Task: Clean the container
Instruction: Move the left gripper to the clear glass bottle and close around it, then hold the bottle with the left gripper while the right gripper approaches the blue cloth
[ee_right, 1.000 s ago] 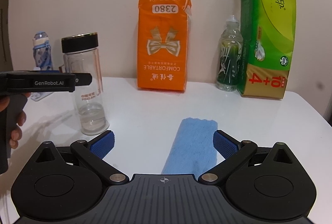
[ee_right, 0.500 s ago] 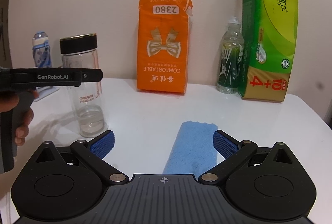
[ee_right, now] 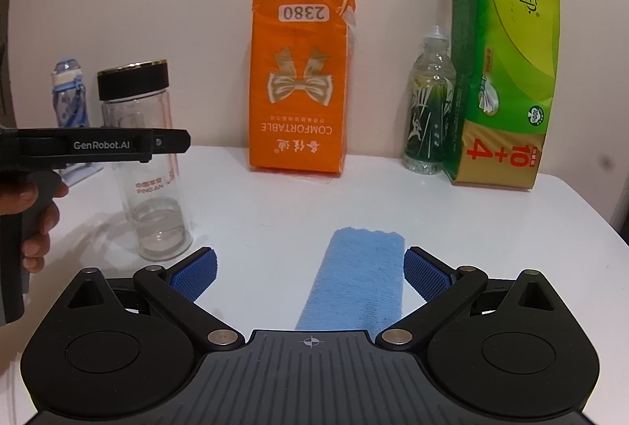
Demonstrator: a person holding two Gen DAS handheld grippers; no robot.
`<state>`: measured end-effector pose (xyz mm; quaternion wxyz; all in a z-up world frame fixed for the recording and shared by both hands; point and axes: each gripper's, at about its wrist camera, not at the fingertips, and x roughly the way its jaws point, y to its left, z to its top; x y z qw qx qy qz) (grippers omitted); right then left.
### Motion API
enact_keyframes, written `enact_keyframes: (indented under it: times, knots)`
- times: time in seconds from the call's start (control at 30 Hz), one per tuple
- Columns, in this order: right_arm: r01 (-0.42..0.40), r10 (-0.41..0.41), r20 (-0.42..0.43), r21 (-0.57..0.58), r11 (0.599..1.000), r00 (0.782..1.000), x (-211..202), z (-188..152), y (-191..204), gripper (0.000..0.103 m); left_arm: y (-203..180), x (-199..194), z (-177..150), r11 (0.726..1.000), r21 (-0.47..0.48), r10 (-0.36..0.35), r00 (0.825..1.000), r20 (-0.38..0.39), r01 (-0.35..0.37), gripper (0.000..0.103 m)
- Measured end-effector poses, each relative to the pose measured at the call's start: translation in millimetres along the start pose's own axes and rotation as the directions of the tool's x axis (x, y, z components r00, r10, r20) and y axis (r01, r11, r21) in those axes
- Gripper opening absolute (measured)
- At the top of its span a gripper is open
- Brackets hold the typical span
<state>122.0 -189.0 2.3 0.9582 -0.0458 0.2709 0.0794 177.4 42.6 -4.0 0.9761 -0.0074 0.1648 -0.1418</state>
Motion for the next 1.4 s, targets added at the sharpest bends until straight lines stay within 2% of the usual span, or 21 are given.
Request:
enact_keyframes:
  times: [0.07,0.17,0.8,0.97,1.4]
  knots:
    - [0.0,0.0,0.003,-0.002,1.0,1.0,-7.3,-6.1,0.7,0.103,1.0,0.2,-0.2,1.0,-0.001,0.003,1.0,0.0,-0.003,0.09]
    - [-0.001,0.001,0.003,-0.004,1.0,1.0,-6.5,-6.0,1.3,0.103,2.3,-0.3,-0.5,1.0,0.0,0.017,1.0,-0.001,-0.017,0.078]
    - [0.062,-0.062,-0.014,-0.001,0.998,0.998,11.2,-2.5,-10.7,0.103,2.5,0.0,-2.6,0.999,0.019,0.025,1.0,0.01,-0.025,0.078]
    - [0.106,-0.106,-0.041,0.003,0.994,0.994,25.7,-0.1,-23.4,0.103,3.1,-1.2,-3.7,1.0,0.018,0.021,1.0,0.013,-0.021,0.078]
    - [0.087,-0.09,-0.142,-0.023,0.996,0.986,55.3,-0.6,-29.0,0.103,5.2,-1.2,-3.5,1.0,0.021,0.016,1.0,0.013,-0.016,0.078]
